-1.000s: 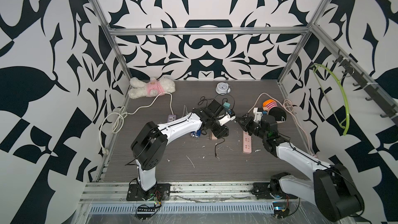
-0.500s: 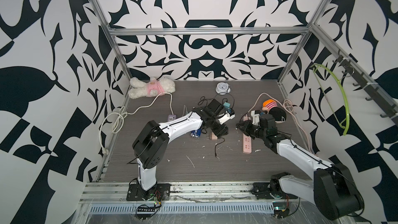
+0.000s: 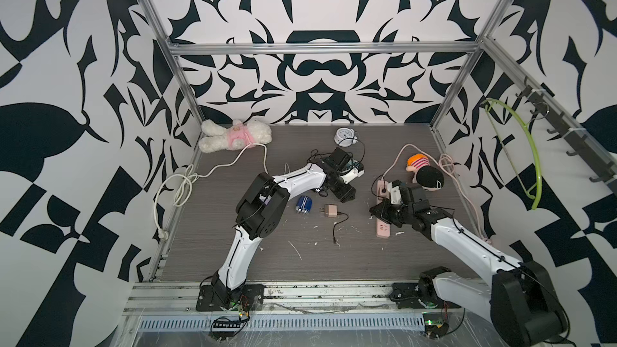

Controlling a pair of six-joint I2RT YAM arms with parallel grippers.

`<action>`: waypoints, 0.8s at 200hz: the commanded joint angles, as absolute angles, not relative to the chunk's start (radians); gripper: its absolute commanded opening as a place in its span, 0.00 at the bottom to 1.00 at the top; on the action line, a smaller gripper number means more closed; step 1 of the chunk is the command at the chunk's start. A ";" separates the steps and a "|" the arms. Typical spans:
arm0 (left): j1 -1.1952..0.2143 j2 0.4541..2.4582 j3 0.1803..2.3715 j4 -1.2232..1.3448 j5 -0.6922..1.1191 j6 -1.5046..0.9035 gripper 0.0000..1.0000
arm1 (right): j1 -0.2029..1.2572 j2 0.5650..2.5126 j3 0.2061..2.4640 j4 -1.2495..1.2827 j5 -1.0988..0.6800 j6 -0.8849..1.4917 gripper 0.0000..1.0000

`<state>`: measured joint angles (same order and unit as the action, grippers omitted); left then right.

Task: Unplug the electric shaver
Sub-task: Place the charging cable at the center of the board.

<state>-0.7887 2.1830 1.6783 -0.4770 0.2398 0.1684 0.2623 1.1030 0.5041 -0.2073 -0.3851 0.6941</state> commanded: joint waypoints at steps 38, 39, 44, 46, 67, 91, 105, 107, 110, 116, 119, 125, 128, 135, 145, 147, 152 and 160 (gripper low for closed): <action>-0.739 2.263 1.762 -0.552 0.302 0.081 0.66 | 0.278 1.085 0.528 -0.298 -0.314 0.618 0.00; -0.738 2.265 1.762 -0.553 0.303 0.080 0.67 | 0.279 1.086 0.528 -0.298 -0.314 0.618 0.00; -0.736 2.268 1.765 -0.555 0.304 0.074 0.67 | 0.281 1.087 0.529 -0.299 -0.316 0.617 0.00; -0.735 2.270 1.766 -0.555 0.304 0.071 0.67 | 0.281 1.087 0.529 -0.299 -0.316 0.617 0.00; -0.727 2.282 1.769 -0.563 0.321 0.052 0.67 | 0.291 1.095 0.536 -0.310 -0.307 0.610 0.00; -0.724 2.280 1.763 -0.570 0.319 0.045 0.68 | 0.311 1.098 0.553 -0.338 -0.278 0.595 0.00; -0.721 2.271 1.760 -0.569 0.310 0.042 0.72 | 0.328 1.101 0.569 -0.363 -0.250 0.588 0.00; -0.721 2.268 1.760 -0.570 0.309 0.041 0.73 | 0.330 1.101 0.572 -0.367 -0.245 0.588 0.01; -0.721 2.266 1.760 -0.569 0.308 0.039 0.74 | 0.333 1.102 0.575 -0.372 -0.237 0.585 0.04; -0.721 2.259 1.760 -0.571 0.308 0.038 0.75 | 0.341 1.103 0.582 -0.382 -0.223 0.584 0.14; -0.721 2.256 1.758 -0.570 0.309 0.037 0.76 | 0.344 1.103 0.585 -0.387 -0.214 0.583 0.18; -0.720 2.247 1.755 -0.567 0.310 0.034 0.78 | 0.351 1.104 0.593 -0.400 -0.194 0.581 0.26; -0.718 2.241 1.756 -0.566 0.312 0.031 0.78 | 0.353 1.104 0.597 -0.406 -0.183 0.580 0.29; -0.717 2.229 1.751 -0.561 0.332 0.031 0.81 | 0.358 1.104 0.606 -0.420 -0.162 0.578 0.36; -0.716 2.206 1.738 -0.543 0.357 0.026 0.84 | 0.362 1.103 0.618 -0.437 -0.134 0.576 0.42; -0.716 2.201 1.734 -0.538 0.358 0.022 0.84 | 0.362 1.102 0.622 -0.441 -0.130 0.575 0.43; -0.716 2.188 1.731 -0.530 0.364 0.013 0.84 | 0.366 1.100 0.630 -0.449 -0.114 0.575 0.45; -0.714 2.170 1.725 -0.526 0.389 0.012 0.90 | 0.368 1.096 0.650 -0.472 -0.082 0.572 0.47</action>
<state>-0.7208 2.2482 1.7420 -0.5388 0.3183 0.0311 0.3569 1.1015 0.5777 -0.4004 -0.1989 0.5915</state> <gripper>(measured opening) 0.861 0.439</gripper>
